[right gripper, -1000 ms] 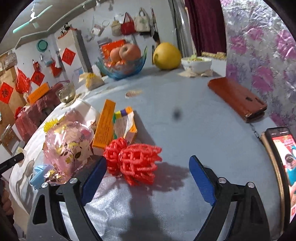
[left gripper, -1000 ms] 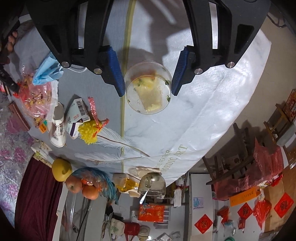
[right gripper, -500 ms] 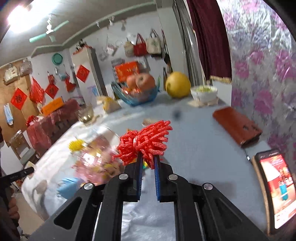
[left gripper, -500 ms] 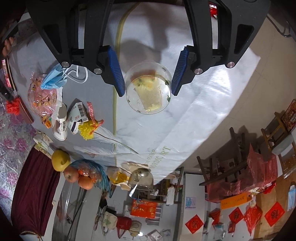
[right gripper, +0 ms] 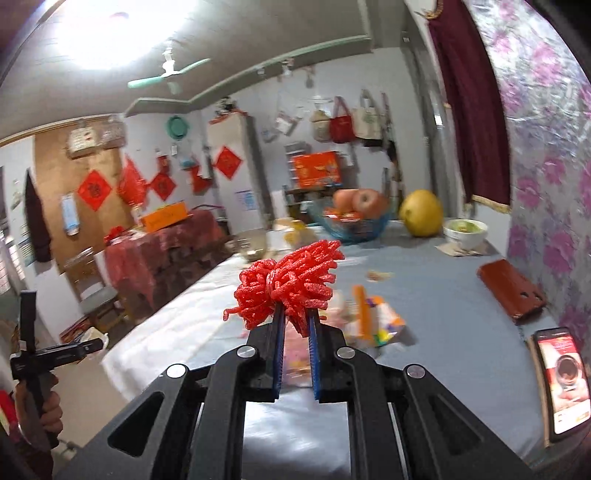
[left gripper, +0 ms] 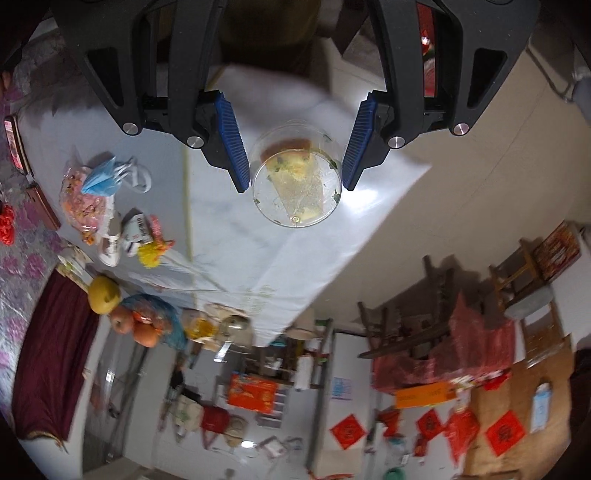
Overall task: Collect trash
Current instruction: 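Drop the cup and red net into the red wastebasket with both tools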
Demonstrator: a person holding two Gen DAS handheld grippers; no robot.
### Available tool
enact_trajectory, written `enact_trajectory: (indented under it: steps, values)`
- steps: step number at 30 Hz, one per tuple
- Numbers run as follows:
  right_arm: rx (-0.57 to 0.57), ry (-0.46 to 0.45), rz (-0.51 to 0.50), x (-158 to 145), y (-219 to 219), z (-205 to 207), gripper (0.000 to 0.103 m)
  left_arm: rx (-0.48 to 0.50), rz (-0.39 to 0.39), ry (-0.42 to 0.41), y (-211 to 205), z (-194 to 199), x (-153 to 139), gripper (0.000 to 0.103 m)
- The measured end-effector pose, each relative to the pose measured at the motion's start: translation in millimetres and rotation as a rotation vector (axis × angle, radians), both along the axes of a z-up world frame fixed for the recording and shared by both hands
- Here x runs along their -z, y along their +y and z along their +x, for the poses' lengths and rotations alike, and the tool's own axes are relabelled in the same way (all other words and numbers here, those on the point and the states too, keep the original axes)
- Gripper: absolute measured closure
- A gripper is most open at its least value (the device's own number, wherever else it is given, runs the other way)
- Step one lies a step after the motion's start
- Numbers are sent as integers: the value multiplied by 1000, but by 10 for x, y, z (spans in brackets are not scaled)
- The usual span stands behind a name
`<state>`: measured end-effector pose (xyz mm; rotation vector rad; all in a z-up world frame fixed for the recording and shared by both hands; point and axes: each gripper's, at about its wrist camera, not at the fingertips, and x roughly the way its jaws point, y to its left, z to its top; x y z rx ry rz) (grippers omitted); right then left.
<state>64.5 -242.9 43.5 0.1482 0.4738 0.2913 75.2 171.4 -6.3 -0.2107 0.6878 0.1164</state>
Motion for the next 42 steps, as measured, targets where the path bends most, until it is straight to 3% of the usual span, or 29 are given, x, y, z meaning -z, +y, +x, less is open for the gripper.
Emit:
enact_trajectory:
  steps: [4,9,17,25,32,42]
  values:
    - [-94,-3,4,-45,340,-165,91,-97,-12,17,361,-385,119,51]
    - [-214,26,16,-29,795,-292,91,-223,-50,98,872,-787,468,51]
    - [-411,106,-6,85,1689,-412,91,-365,-120,255,1488,-927,1156,51]
    - [-596,194,-67,331,2613,-459,91,-421,-71,366,1679,-960,1603,51]
    - [-730,276,-146,685,3354,-537,91,-429,-89,466,1887,-946,1924,51]
    - [-805,409,-231,1213,3918,-578,91,-402,-158,623,2065,-910,2412,51]
